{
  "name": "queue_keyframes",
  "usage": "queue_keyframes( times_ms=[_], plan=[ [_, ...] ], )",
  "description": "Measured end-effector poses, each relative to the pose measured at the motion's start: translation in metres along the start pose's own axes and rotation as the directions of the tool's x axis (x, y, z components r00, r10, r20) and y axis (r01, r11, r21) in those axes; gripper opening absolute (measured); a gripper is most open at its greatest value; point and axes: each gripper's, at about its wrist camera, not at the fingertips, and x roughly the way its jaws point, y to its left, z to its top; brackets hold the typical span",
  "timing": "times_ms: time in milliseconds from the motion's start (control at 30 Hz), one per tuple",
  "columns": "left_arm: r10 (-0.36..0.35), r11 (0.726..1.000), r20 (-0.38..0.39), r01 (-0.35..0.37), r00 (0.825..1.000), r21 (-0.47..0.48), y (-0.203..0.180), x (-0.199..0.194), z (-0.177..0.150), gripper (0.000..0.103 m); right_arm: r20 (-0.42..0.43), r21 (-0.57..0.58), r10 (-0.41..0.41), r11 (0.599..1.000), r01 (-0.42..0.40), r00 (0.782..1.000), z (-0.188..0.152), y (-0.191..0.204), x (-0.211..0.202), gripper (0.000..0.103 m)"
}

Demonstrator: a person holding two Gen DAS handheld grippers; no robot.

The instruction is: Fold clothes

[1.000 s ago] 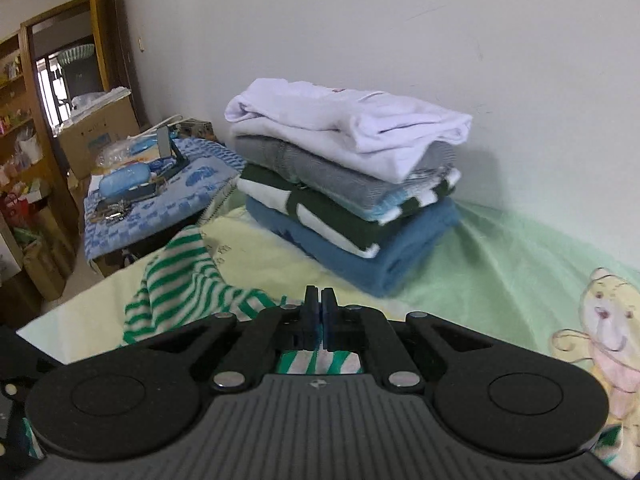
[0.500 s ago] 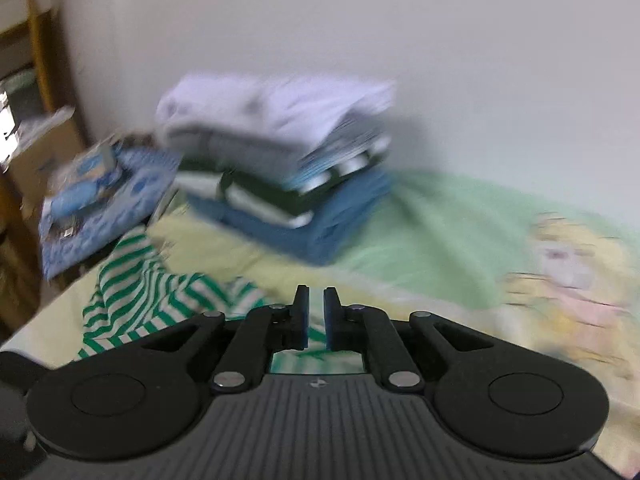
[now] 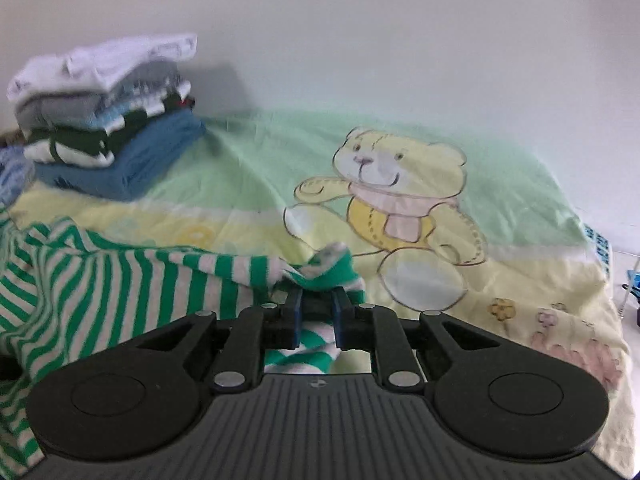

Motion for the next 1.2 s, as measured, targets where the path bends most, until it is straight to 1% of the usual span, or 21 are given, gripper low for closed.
queue_keyframes(
  times_ms=[100, 200, 233, 267, 300, 333, 367, 467, 500, 533, 567, 633, 700, 733, 767, 833, 933, 1067, 1100, 1133, 1200],
  plan=[
    [0.003, 1.000, 0.032, -0.003, 0.999, 0.014, 0.009, -0.006, 0.007, 0.031, 0.027, 0.003, -0.005, 1.000, 0.005, 1.000, 0.011, -0.007, -0.009, 0.027],
    [0.024, 1.000, 0.054, -0.024, 0.998, 0.004, 0.021, -0.002, 0.020, 0.031, 0.009, -0.058, 0.033, 0.998, -0.032, 0.999, 0.019, -0.006, 0.006, 0.032],
    [0.039, 0.999, 0.056, -0.039, 0.998, -0.001, 0.025, 0.003, 0.025, 0.030, -0.006, -0.074, 0.044, 0.996, -0.045, 0.999, 0.020, -0.005, 0.013, 0.039],
    [0.048, 0.999, 0.057, -0.048, 0.997, -0.014, 0.030, 0.008, 0.031, 0.031, -0.022, -0.085, 0.054, 0.995, -0.056, 0.998, 0.020, -0.004, 0.020, 0.040],
    [0.050, 0.998, 0.052, -0.048, 0.997, -0.039, 0.037, 0.014, 0.036, 0.032, -0.039, -0.096, 0.064, 0.993, -0.068, 0.997, 0.021, -0.003, 0.026, 0.040],
    [0.046, 0.997, 0.041, -0.043, 0.998, -0.070, 0.044, 0.020, 0.041, 0.035, -0.055, -0.106, 0.074, 0.991, -0.079, 0.996, 0.021, -0.003, 0.033, 0.036],
    [0.039, 0.994, 0.029, -0.035, 0.999, -0.103, 0.051, 0.026, 0.045, 0.036, -0.078, -0.095, 0.090, 0.991, -0.097, 0.993, 0.021, -0.004, 0.038, 0.024],
    [0.019, 0.983, 0.006, -0.017, 1.000, -0.182, 0.068, 0.040, 0.056, 0.038, -0.088, -0.068, 0.077, 0.994, -0.083, 0.993, 0.019, -0.009, 0.042, 0.026],
    [0.014, 0.981, 0.006, -0.013, 1.000, -0.192, 0.069, 0.044, 0.059, 0.038, -0.093, -0.052, 0.075, 0.995, -0.080, 0.993, 0.019, -0.010, 0.042, 0.029],
    [0.015, 0.981, 0.007, -0.014, 1.000, -0.194, 0.069, 0.047, 0.062, 0.036, -0.098, -0.057, 0.057, 0.996, -0.063, 0.994, 0.021, -0.010, 0.042, 0.039],
    [0.024, 0.983, 0.008, -0.022, 1.000, -0.183, 0.066, 0.050, 0.064, 0.035, -0.101, -0.072, 0.033, 0.997, -0.040, 0.994, 0.022, -0.009, 0.041, 0.043],
    [0.058, 0.990, 0.012, -0.056, 0.998, -0.132, 0.057, 0.054, 0.069, 0.017, -0.080, -0.067, 0.005, 0.998, -0.010, 0.997, 0.025, -0.009, 0.027, 0.042],
    [0.100, 0.992, 0.018, -0.098, 0.995, -0.078, 0.047, 0.060, 0.073, 0.014, -0.033, -0.039, 0.035, 0.999, -0.036, 0.999, 0.021, -0.006, 0.001, 0.040],
    [0.136, 0.990, 0.018, -0.134, 0.991, -0.048, 0.044, 0.064, 0.074, 0.008, -0.026, -0.034, 0.067, 0.997, -0.068, 0.997, 0.016, -0.004, -0.013, 0.039],
    [0.175, 0.984, 0.015, -0.175, 0.984, -0.023, 0.042, 0.069, 0.075, 0.006, -0.020, -0.028, 0.098, 0.995, -0.099, 0.995, 0.011, -0.001, -0.027, 0.038],
    [0.198, 0.980, 0.007, -0.198, 0.980, -0.013, 0.046, 0.076, 0.073, 0.006, -0.059, -0.008, 0.186, 0.982, -0.187, 0.981, -0.009, 0.008, -0.052, 0.038],
    [0.161, 0.987, -0.008, -0.161, 0.987, -0.020, 0.053, 0.073, 0.073, 0.007, -0.163, 0.033, 0.289, 0.957, -0.287, 0.943, -0.046, 0.024, -0.083, 0.035],
    [0.101, 0.995, 0.023, -0.100, 0.995, -0.024, 0.062, 0.039, 0.071, 0.012, -0.186, 0.053, 0.244, 0.970, -0.238, 0.952, -0.088, 0.035, -0.140, 0.035],
    [0.080, 0.997, 0.035, -0.080, 0.996, -0.019, 0.062, 0.028, 0.070, 0.015, -0.190, 0.057, 0.230, 0.973, -0.223, 0.955, -0.098, 0.038, -0.155, 0.035],
    [0.058, 0.998, 0.042, -0.057, 0.997, -0.009, 0.062, 0.017, 0.068, 0.025, -0.194, 0.061, 0.215, 0.976, -0.207, 0.957, -0.108, 0.041, -0.169, 0.035],
    [0.000, 0.999, 0.061, -0.003, 0.998, 0.039, 0.055, -0.004, 0.063, 0.028, -0.202, 0.069, 0.186, 0.982, -0.176, 0.962, -0.129, 0.046, -0.198, 0.035]
  ],
)
